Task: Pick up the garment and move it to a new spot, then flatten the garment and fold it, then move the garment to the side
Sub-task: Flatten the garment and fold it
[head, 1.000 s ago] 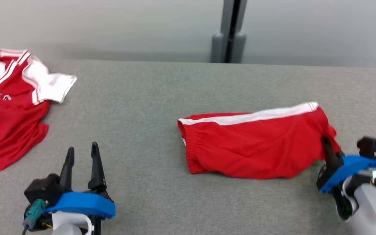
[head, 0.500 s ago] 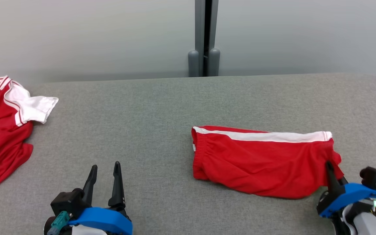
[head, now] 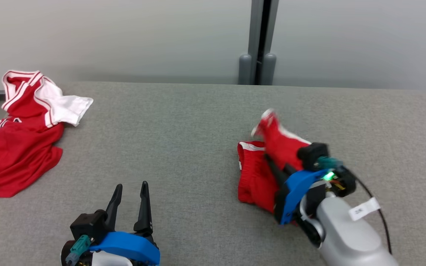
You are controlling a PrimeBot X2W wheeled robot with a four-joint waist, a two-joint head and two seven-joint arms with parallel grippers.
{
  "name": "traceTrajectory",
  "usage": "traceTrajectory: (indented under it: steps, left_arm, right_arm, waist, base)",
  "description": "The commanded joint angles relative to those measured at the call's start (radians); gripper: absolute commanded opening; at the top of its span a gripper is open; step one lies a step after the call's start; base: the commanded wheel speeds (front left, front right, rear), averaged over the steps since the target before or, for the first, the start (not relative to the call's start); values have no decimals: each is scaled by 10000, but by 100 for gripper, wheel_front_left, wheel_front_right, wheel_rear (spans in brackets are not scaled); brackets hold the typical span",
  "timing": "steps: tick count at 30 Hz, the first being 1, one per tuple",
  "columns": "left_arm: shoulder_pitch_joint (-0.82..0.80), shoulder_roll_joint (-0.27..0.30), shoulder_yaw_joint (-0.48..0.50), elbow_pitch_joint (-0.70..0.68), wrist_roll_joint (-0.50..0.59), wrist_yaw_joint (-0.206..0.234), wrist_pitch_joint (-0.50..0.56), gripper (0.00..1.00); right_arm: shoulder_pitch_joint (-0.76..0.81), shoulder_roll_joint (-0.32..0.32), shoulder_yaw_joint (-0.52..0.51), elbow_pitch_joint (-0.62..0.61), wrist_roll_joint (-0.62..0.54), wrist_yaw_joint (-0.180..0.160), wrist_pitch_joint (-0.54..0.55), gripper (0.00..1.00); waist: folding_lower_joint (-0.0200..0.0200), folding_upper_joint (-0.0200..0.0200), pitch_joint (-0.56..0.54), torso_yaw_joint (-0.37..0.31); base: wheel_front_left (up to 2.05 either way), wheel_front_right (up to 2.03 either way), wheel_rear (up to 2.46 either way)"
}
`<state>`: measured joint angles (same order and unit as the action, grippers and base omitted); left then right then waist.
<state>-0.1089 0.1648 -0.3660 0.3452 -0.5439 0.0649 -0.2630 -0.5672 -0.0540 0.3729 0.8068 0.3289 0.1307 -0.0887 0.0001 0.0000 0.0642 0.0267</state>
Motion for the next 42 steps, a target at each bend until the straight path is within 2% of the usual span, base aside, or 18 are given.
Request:
traceTrajectory:
  steps: [1, 6, 14, 19, 20, 21, 22, 28, 34, 36, 39, 42]
  left_arm:
    - [-170, 5, 64, 9, 57, -18, -27, 100]
    - [-74, -36, 158, -5, 75, -35, -27, 100]
    - [151, -86, 295, -33, 164, -78, -27, 100]
    - [169, -128, 269, 28, 204, -110, -27, 100]
    - [173, -134, 264, 42, 212, -126, -27, 100]
    - [177, -143, 255, 55, 220, -131, -27, 100]
    - [183, -154, 250, 65, 237, -125, -27, 100]
    - [260, -145, 240, 112, 270, -166, -27, 100]
    - [356, -165, 229, 95, 277, -151, -27, 100]
    - [355, -174, 219, 71, 297, -143, -26, 100]
    - [283, -194, 175, 52, 327, -169, -27, 100]
    - [150, -191, 151, 75, 357, -189, -26, 100]
  right_arm:
    - [11, 19, 527, 78, 146, 1, 206, 0]
    - [168, 18, 1553, 139, 539, 1, 370, 0]
    - [-15, 26, 2057, 291, 461, 1, -283, 0]
    - [219, 24, 2713, 372, 481, 1, 99, 0]
    - [222, 24, 2800, 360, 441, 1, 88, 24]
    - [216, 24, 2814, 323, 413, 1, -25, 83]
    - [258, 24, 2774, 307, 431, 1, -126, 100]
    - [553, 20, 2394, -102, 464, 1, -940, 100]
    - [853, -58, 940, -706, 204, 1, -1518, 100]
    - [902, -264, 303, -752, -196, -1, -1607, 100]
    - [908, -248, -350, -596, -935, 1, -1610, 100]
    - [717, -202, -489, -307, -1541, 1, -1399, 99]
  waist:
    - [-1, 0, 37, 138]
    - [-1, 0, 38, 268]
    - [-1, 0, 24, 178]
    - [-1, 0, -12, 60]
    - [-1, 0, -22, 41]
    - [-1, 0, -28, 26]
    - [-1, 0, -40, 15]
    - [-1, 0, -141, -56]
    - [-1, 0, -173, -134]
    - [-1, 0, -138, -146]
    - [-1, 0, -39, -105]
    - [-1, 0, 103, -5]
  base:
    - [0, 0, 0]
    - [0, 0, 0]
    - [0, 0, 0]
    - [0, 0, 0]
    - [0, 0, 0]
    - [0, 0, 0]
    - [0, 0, 0]
    - [0, 0, 0]
    - [0, 0, 0]
    - [0, 0, 0]
    - [0, 0, 0]
    - [0, 0, 0]
